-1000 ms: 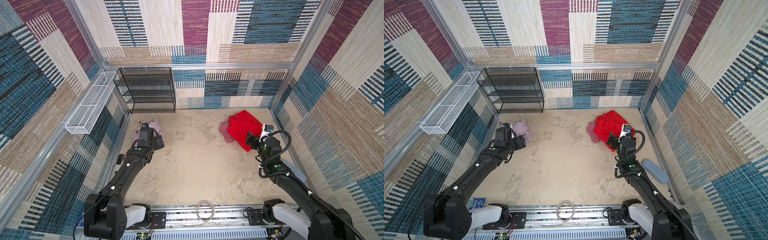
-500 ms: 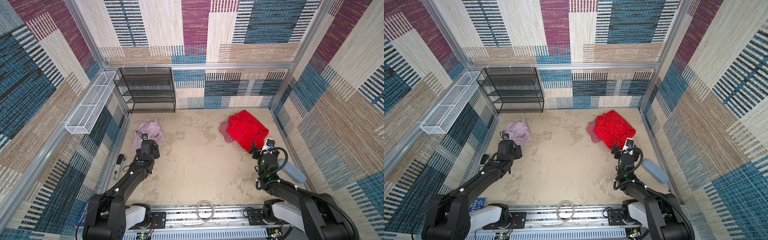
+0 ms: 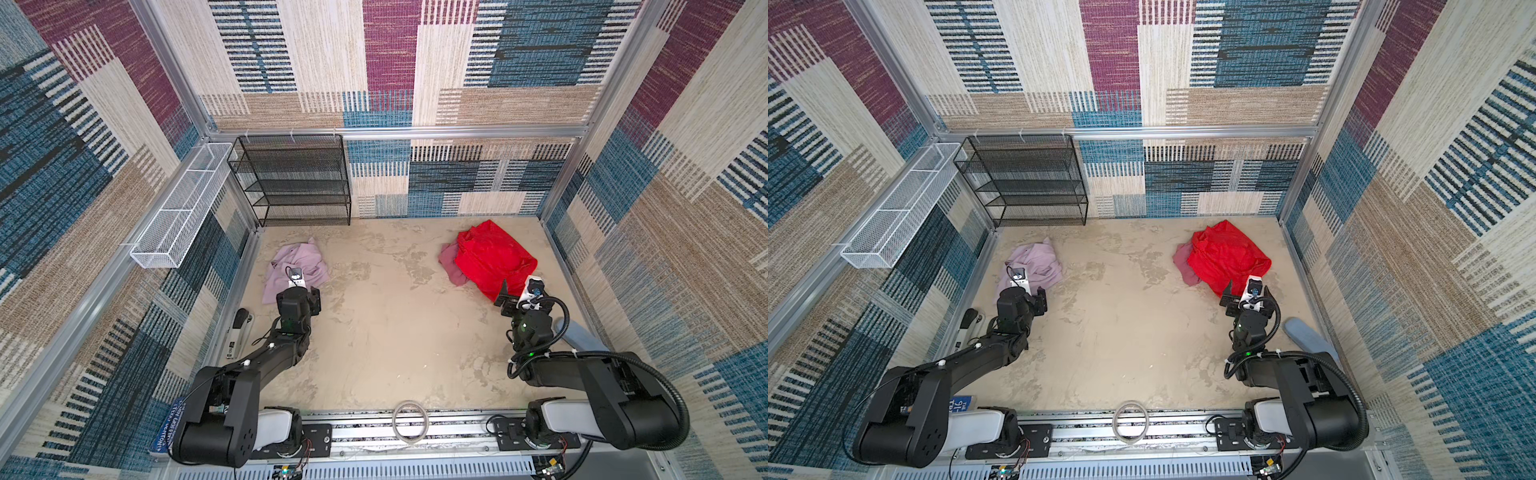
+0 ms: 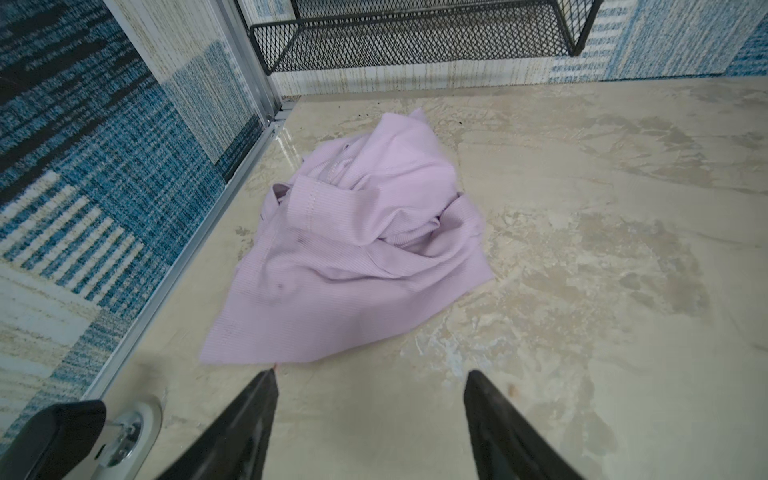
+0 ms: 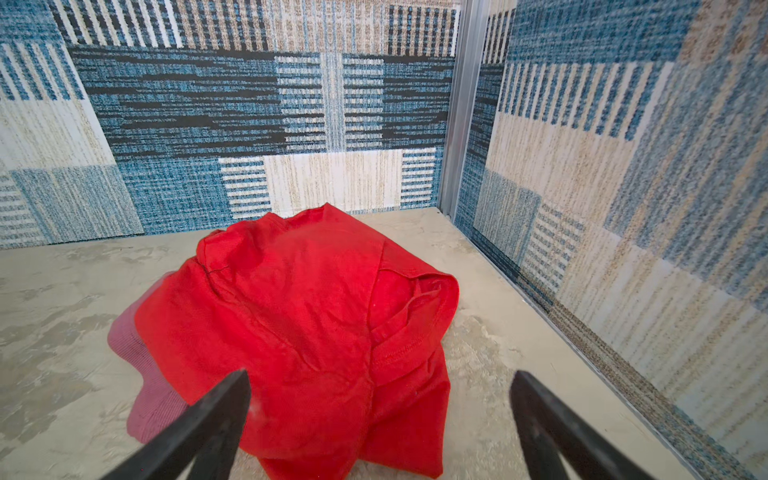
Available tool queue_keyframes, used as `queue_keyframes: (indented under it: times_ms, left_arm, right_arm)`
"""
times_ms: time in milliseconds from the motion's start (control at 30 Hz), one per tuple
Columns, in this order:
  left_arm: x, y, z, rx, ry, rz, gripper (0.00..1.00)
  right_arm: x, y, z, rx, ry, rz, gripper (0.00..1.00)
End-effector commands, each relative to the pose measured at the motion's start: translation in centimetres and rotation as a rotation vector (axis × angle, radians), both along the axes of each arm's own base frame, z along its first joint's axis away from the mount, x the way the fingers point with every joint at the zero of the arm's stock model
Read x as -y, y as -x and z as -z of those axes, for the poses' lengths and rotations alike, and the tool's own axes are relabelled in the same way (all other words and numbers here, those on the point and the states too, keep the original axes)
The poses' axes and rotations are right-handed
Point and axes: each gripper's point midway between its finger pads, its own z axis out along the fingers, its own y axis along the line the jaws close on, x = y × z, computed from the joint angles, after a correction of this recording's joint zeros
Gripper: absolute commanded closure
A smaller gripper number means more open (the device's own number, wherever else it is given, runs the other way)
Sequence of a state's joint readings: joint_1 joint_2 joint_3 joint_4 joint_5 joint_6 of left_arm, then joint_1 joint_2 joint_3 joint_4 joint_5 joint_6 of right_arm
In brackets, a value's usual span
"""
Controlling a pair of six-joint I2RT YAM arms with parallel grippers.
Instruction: Pick out a specific cloth from the pile
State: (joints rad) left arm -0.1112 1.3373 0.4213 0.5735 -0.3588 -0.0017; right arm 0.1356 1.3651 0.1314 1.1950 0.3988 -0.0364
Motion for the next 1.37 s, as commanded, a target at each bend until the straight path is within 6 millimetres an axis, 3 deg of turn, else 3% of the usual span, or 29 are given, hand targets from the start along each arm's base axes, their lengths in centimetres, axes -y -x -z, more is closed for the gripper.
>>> queue_keyframes:
  times_ms: [0, 267, 467, 1333]
  left_arm:
    - [0.0, -1.1, -1.3, 0.093, -0.008, 0.028, 0.26]
    - [-0.3, -1.4, 1.6, 0.11, 0.049, 0.057, 0.26]
    - [-0.4, -2.3, 2.1, 0.056, 0.088, 0.084, 0.25]
    - [-0.6, -2.5, 2.1, 0.048, 0.095, 0.079, 0.25]
  right_arm:
    - [-0.7, -0.7, -2.1, 0.095, 0.005, -0.047, 0.0]
    - [-0.7, -1.6, -0.8, 0.06, -0.025, -0.122, 0.0]
    - [-1.1, -2.9, 0.4, 0.026, -0.033, -0.18, 0.0]
    - [-1.0, -3.0, 0.6, 0.01, -0.037, -0.184, 0.0]
